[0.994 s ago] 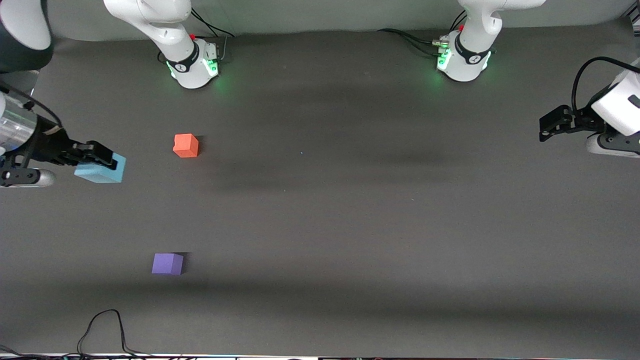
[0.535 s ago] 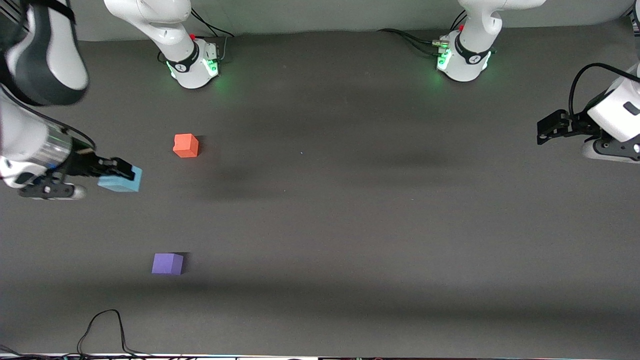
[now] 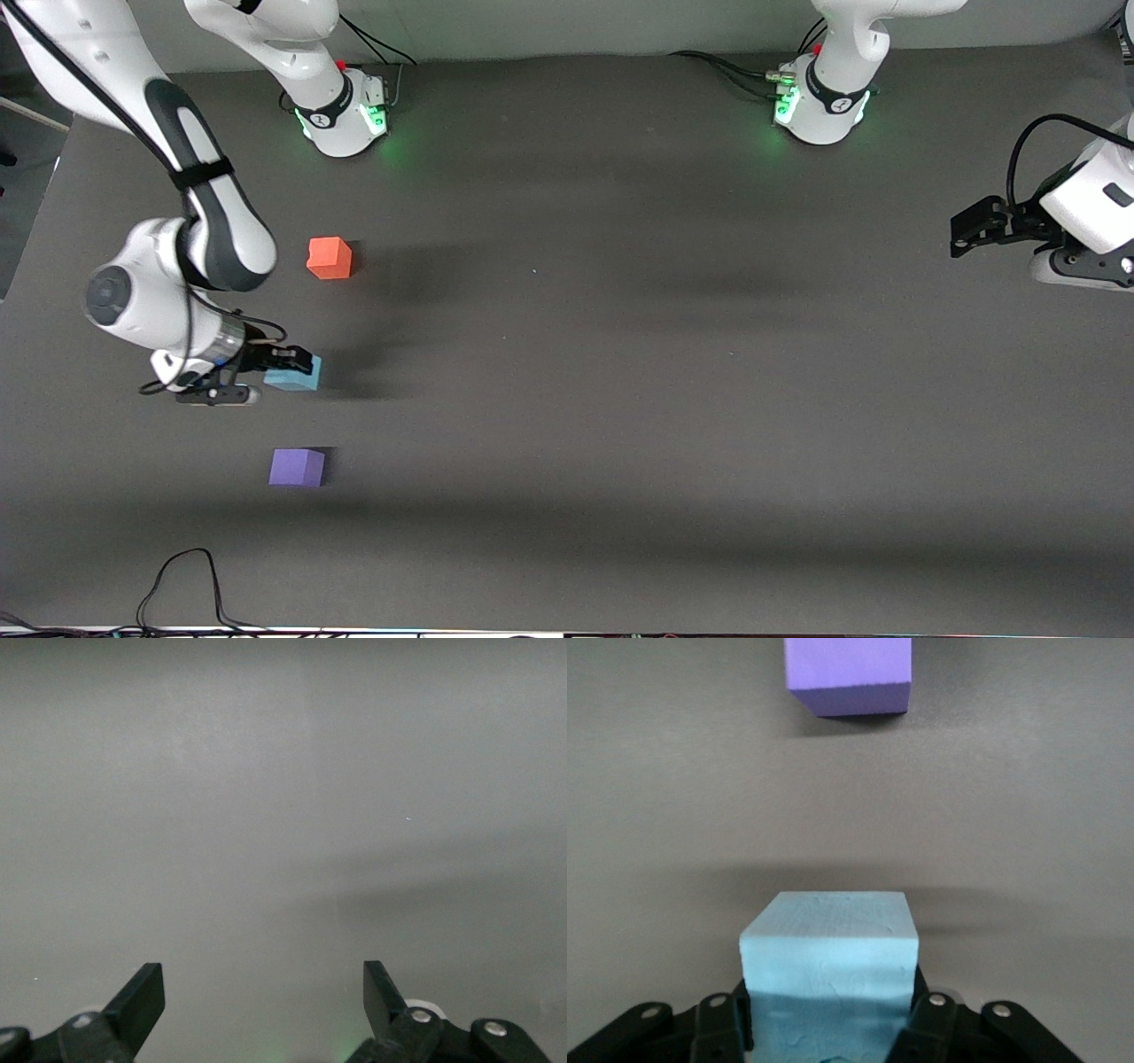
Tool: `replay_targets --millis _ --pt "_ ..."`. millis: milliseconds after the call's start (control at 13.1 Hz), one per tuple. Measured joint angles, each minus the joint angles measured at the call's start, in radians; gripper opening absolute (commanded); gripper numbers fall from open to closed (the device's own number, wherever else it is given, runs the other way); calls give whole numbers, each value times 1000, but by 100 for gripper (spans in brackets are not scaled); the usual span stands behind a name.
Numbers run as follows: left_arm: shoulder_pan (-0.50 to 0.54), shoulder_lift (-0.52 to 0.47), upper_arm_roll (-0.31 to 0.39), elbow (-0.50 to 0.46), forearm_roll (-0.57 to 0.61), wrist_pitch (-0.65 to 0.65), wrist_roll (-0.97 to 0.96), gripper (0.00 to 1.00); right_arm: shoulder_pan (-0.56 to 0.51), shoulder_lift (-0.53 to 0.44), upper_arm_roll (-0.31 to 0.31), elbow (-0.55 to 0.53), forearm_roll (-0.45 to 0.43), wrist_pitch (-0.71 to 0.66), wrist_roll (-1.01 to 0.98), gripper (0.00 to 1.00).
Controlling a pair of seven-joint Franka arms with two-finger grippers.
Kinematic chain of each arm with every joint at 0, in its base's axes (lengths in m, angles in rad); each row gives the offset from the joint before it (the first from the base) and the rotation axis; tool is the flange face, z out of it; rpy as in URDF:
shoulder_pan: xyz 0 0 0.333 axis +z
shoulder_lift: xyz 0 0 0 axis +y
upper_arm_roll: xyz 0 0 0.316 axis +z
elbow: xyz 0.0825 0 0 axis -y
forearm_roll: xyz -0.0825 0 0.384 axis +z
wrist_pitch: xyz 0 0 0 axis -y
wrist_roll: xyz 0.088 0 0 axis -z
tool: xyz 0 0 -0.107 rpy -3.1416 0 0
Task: Place blue block between orange and purple blocks
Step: 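Lower the blue cube between the orange and purple cubes, open the right gripper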
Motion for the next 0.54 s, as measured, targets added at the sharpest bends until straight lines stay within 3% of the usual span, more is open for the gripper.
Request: replay_targets --millis 229,535 --pt "0 0 0 0 -1 0 0 100 7 76 0 -25 0 115 0 52" --pt "0 0 0 0 -2 0 0 100 8 64 1 -64 -4 138 -2 52"
